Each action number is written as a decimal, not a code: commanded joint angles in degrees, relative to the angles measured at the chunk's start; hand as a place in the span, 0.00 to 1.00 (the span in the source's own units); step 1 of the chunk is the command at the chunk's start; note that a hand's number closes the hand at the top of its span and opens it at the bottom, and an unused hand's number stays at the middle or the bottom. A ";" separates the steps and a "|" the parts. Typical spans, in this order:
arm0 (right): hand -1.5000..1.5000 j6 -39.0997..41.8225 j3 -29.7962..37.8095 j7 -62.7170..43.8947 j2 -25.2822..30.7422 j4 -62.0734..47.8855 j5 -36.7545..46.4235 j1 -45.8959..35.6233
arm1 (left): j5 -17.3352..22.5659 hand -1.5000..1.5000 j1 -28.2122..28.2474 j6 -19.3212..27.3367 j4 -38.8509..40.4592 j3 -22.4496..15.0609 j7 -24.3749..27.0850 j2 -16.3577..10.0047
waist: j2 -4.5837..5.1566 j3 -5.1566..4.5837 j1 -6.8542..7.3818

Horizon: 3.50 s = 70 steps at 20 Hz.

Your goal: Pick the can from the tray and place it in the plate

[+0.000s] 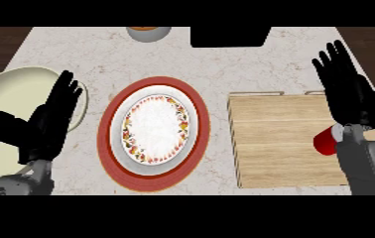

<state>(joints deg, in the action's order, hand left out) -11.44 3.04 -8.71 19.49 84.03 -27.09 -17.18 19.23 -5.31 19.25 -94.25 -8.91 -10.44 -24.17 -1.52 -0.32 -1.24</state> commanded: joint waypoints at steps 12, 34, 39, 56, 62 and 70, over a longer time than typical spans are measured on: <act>0.00 3.43 20.62 17.25 27.35 -4.06 14.56 7.74 | 0.19 0.50 8.35 -4.42 7.87 -7.63 -0.02 6.26 | 1.49 0.39 -0.21; 0.00 26.15 14.68 -4.82 41.84 20.33 24.25 26.33 | -2.99 0.50 6.35 -6.52 9.43 -7.27 -1.38 8.89 | 1.41 0.25 1.04; 0.00 22.54 7.55 -10.22 34.68 27.71 32.19 28.00 | -4.15 0.50 2.56 -5.97 13.99 -5.71 -0.44 11.03 | 1.53 0.30 0.83; 0.00 28.85 -1.26 -19.87 21.48 27.18 44.34 21.30 | -5.34 0.50 7.14 -11.21 12.05 -2.21 -0.99 10.93 | 1.51 0.31 1.25; 0.00 31.99 -0.33 -24.24 21.19 28.34 49.34 19.62 | -5.98 0.50 4.15 -11.93 14.85 -0.83 -0.31 12.77 | 1.53 0.29 1.18; 0.00 29.08 -3.49 -18.32 15.70 19.65 59.45 19.28 | -7.82 0.50 5.18 -11.50 11.89 -0.46 -3.88 13.25 | 1.52 0.32 1.22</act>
<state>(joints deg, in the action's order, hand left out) 17.73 -0.71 -29.11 36.82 105.78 30.00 2.03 11.53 0.40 8.16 -83.82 -9.91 -10.76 -11.02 -0.33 0.32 0.16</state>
